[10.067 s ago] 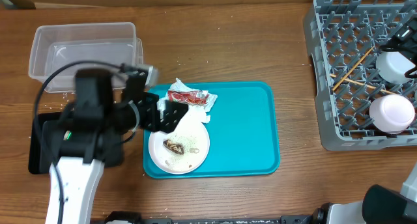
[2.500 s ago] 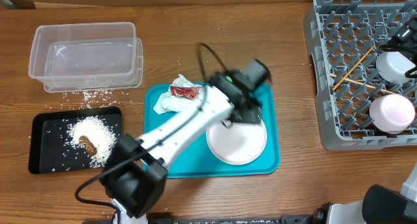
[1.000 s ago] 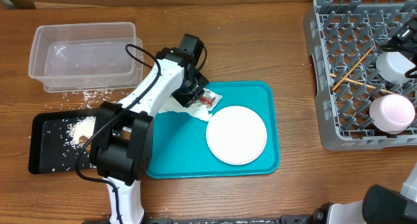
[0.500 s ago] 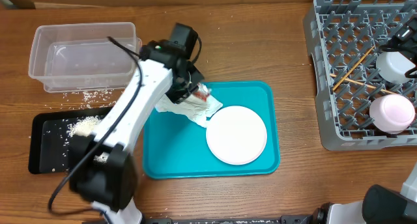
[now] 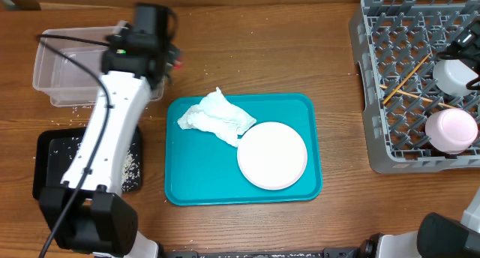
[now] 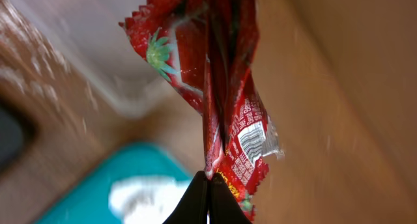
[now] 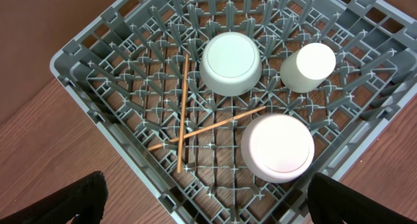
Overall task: Sort waste into correct bins and load items into the dishwasher
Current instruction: 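Carry the red wrapper to the clear plastic bin and release it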
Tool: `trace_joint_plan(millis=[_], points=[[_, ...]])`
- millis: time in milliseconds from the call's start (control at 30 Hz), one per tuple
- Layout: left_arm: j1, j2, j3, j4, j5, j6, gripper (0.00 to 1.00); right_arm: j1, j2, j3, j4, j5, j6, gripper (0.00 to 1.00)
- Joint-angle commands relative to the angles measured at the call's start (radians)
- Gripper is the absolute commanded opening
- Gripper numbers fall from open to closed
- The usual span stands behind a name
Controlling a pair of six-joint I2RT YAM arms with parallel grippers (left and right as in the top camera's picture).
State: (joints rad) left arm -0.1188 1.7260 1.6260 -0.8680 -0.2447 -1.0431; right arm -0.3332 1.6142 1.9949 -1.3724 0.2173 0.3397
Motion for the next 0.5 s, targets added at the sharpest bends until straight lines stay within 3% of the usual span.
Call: trace_joint_plan(millis=[0, 167, 233, 300, 467], points=[[0.092, 0.009, 0.015, 0.05, -0.078, 0.011, 0.04, 0.001, -0.008, 0.002, 0.006, 0.01, 0.001, 1.0], [0.17, 0.075, 0.015, 0.126, -0.032, 0.095, 0.09, 0.001, -0.008, 0.002, 0.006, 0.01, 0.001, 1.0], [0.192, 0.101, 0.015, 0.127, -0.019, 0.099, 0.33, 0.001, -0.008, 0.002, 0.006, 0.01, 0.001, 1.0], [0.211, 0.119, 0.015, 0.127, -0.007, 0.102, 0.89, 0.001, -0.008, 0.002, 0.006, 0.01, 0.001, 1.0], [0.237, 0.119, 0.015, 0.124, 0.141, 0.2, 0.92, 0.001, -0.008, 0.002, 0.006, 0.01, 0.001, 1.0]])
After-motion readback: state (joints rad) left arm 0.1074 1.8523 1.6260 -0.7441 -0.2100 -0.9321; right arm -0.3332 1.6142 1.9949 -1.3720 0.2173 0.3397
